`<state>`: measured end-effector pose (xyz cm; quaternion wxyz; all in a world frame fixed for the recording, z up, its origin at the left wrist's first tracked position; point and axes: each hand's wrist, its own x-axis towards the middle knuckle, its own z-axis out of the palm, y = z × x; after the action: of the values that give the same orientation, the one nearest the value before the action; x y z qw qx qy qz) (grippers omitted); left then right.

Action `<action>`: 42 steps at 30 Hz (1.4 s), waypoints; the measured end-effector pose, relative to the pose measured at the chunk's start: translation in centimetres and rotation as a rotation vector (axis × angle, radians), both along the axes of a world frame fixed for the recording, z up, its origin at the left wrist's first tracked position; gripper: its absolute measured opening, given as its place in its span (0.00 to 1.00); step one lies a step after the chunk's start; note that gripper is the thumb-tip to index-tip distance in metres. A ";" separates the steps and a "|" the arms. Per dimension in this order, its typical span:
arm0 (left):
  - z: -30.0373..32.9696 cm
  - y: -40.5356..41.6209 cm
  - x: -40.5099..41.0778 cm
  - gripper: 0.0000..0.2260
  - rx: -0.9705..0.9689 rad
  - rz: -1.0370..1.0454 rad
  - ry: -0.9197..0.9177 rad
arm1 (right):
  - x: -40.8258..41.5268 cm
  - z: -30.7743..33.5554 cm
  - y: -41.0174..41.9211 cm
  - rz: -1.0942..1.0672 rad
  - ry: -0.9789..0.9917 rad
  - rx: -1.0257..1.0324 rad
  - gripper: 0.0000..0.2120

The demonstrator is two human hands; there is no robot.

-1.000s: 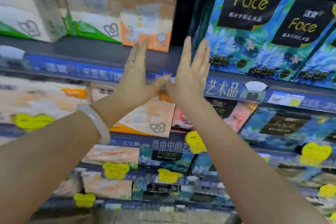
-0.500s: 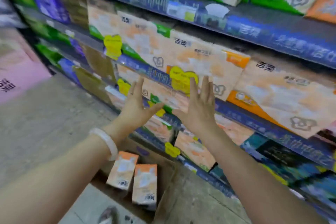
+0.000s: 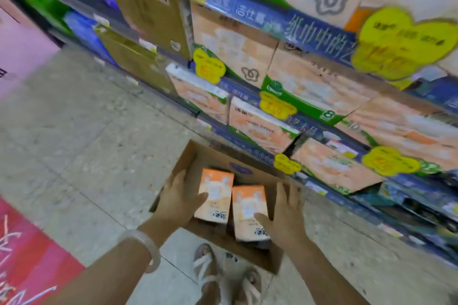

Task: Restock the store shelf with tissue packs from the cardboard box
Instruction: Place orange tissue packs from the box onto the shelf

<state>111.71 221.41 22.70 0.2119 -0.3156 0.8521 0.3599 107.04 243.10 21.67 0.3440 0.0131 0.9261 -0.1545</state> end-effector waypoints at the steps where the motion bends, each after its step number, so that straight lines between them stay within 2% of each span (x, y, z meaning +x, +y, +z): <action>1: -1.6 0.1 0.3 0.39 0.010 0.006 -0.034 | 0.4 -1.5 0.6 -0.034 -0.029 0.030 0.44; 6: -9.8 1.5 1.3 0.31 0.064 0.014 -0.156 | 1.7 -9.7 2.9 -0.202 -0.132 0.068 0.42; 9: -17.6 2.7 1.7 0.38 0.123 -0.056 -0.259 | 2.5 -15.9 3.5 -0.298 -0.190 0.053 0.43; 12: -30.2 3.3 3.7 0.31 0.234 0.010 -0.384 | 3.6 -23.2 4.0 -0.387 -0.241 0.008 0.44; 17: -38.5 7.1 1.1 0.37 0.432 -0.035 -0.424 | 3.2 -36.3 5.1 -0.428 -0.272 -0.040 0.44; 19: -42.8 8.9 0.2 0.32 0.464 0.020 -0.426 | 2.5 -40.9 5.5 -0.447 -0.259 -0.067 0.46; 20: -44.7 9.8 -0.4 0.22 0.514 0.064 -0.415 | 2.1 -43.1 5.8 -0.458 -0.252 -0.085 0.47; 23: -50.1 12.2 -0.7 0.26 0.667 0.377 -0.452 | 0.3 -48.5 6.0 -0.527 -0.237 -0.136 0.52; 25: -52.6 13.3 -0.1 0.33 0.670 0.511 -0.453 | -0.5 -51.3 6.1 -0.631 -0.242 -0.161 0.53; 27: -54.0 13.9 0.4 0.46 0.633 0.561 -0.403 | -1.0 -53.0 6.2 -0.712 -0.247 -0.164 0.51; 29: -54.6 14.4 0.2 0.51 0.628 0.555 -0.330 | -1.3 -54.0 6.5 -0.731 -0.255 -0.159 0.44; 31: -54.9 15.0 -0.1 0.48 0.610 0.563 -0.290 | -1.4 -54.3 6.7 -0.724 -0.272 -0.185 0.37; 33: -55.1 15.7 -0.3 0.40 0.595 0.621 -0.255 | -1.5 -54.1 7.0 -0.710 -0.280 -0.197 0.35; 35: -54.5 16.3 -0.4 0.36 0.577 0.639 -0.215 | -1.9 -53.3 7.2 -0.701 -0.260 -0.207 0.34; 37: -53.1 16.4 -0.7 0.32 0.562 0.603 -0.150 | -2.2 -51.3 7.2 -0.717 -0.253 -0.243 0.34; 40: -48.8 15.7 -1.5 0.28 0.561 0.532 -0.032 | -1.7 -46.6 6.7 -0.817 -0.225 -0.260 0.42; 42: -45.2 14.7 -1.9 0.26 0.544 0.456 0.007 | -1.0 -42.6 6.3 -0.820 -0.173 -0.277 0.35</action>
<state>109.84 236.11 -22.54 0.1996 -0.4286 0.6333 0.6127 106.05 249.42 -20.90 0.3290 0.3464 0.7826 -0.3991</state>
